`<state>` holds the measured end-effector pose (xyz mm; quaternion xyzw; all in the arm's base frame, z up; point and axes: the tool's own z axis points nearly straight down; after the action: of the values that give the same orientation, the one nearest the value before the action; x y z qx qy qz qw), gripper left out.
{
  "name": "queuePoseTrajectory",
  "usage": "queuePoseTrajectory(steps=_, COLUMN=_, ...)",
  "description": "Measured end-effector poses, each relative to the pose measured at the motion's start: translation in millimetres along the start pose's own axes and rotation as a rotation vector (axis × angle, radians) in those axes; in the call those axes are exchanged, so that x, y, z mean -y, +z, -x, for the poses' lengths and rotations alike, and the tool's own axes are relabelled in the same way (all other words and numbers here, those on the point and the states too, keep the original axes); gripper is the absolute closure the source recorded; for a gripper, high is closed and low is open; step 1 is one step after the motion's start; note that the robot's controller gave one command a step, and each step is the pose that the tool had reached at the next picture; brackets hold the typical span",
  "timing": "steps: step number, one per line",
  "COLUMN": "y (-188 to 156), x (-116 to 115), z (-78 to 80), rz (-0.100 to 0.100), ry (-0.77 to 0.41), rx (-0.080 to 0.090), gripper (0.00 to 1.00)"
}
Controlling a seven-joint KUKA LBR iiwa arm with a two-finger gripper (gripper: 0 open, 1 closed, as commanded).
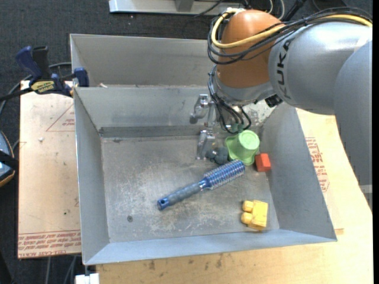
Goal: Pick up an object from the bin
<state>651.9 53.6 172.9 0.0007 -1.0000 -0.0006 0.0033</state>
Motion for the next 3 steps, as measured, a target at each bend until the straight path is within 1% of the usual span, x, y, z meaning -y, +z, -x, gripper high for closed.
queuePoseTrajectory(steps=1, y=74.8, x=26.6, z=-58.6, rz=-0.001, ry=-0.159, rx=-0.002, gripper=0.0)
queuePoseTrajectory(steps=2, y=71.4, x=25.3, z=-55.8, rz=0.0, ry=-0.159, rx=0.007, gripper=1.0)
queuePoseTrajectory(steps=3, y=-5.4, x=118.3, z=-31.5, rz=-0.007, ry=-0.327, rx=0.014, gripper=1.0)
